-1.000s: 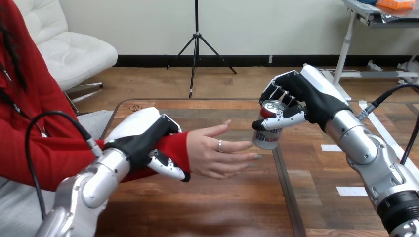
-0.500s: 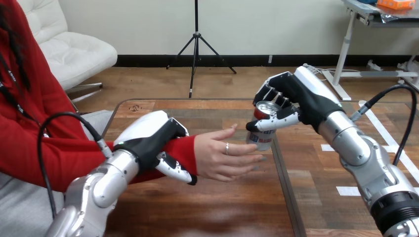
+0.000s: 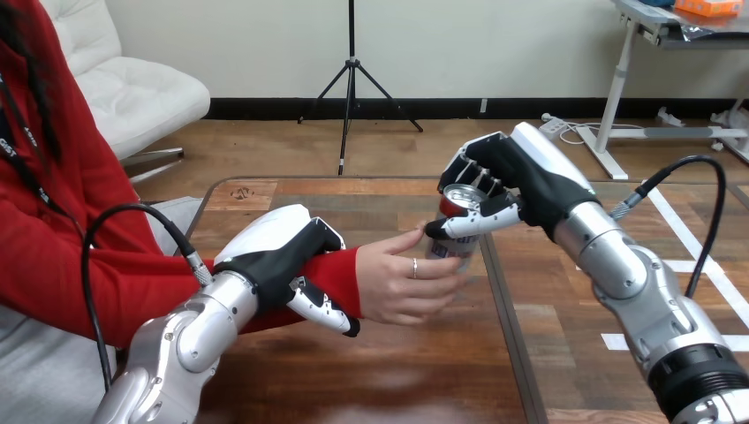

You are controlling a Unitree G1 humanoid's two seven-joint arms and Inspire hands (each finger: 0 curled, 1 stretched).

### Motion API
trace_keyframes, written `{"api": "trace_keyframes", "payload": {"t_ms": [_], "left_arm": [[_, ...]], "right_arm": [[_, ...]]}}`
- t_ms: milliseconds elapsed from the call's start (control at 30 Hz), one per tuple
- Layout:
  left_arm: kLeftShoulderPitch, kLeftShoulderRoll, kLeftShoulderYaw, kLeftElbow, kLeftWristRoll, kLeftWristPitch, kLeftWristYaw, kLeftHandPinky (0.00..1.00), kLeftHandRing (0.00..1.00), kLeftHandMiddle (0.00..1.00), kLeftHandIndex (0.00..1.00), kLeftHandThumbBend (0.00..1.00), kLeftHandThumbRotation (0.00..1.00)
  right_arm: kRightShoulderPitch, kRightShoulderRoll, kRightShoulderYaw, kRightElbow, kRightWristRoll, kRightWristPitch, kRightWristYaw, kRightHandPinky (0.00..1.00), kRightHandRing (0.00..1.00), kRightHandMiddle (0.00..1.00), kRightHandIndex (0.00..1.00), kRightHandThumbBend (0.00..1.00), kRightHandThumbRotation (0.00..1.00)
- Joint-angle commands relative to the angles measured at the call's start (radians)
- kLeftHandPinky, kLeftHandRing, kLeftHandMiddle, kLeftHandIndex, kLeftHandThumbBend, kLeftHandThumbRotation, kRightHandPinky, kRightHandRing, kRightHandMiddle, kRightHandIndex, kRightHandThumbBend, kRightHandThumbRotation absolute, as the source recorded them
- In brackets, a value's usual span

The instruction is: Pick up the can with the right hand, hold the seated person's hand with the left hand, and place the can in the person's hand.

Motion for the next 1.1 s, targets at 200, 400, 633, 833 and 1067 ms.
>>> {"api": "trace_keyframes", "payload": {"t_ms": [200,400,633,833,1067], "left_arm": [[-0.22,-0.122,-0.042,-0.046,-0.025,-0.076,0.054,0.19,0.26,0.34,0.35,0.72,0.0],[-0.218,-0.128,-0.041,-0.041,-0.023,-0.08,0.058,0.2,0.26,0.34,0.35,0.72,0.0],[-0.22,-0.134,-0.038,-0.038,-0.027,-0.083,0.056,0.19,0.26,0.34,0.35,0.72,0.0],[-0.225,-0.136,-0.037,-0.039,-0.023,-0.077,0.057,0.19,0.26,0.34,0.35,0.71,0.0],[-0.236,-0.138,-0.03,-0.047,-0.027,-0.062,0.05,0.2,0.26,0.35,0.36,0.71,0.0]], "right_arm": [[-0.231,0.026,0.0,-0.122,-0.001,0.008,-0.007,0.33,0.36,0.43,0.44,0.72,0.0],[-0.23,0.031,0.003,-0.132,-0.001,0.013,-0.004,0.33,0.36,0.43,0.44,0.72,0.0],[-0.228,0.033,0.006,-0.131,0.001,0.005,-0.001,0.33,0.36,0.43,0.44,0.71,0.0],[-0.225,0.034,0.009,-0.127,-0.001,-0.004,-0.001,0.33,0.36,0.43,0.44,0.71,0.0],[-0.219,0.037,0.009,-0.127,0.004,-0.008,0.006,0.33,0.36,0.44,0.44,0.72,0.0]]}}
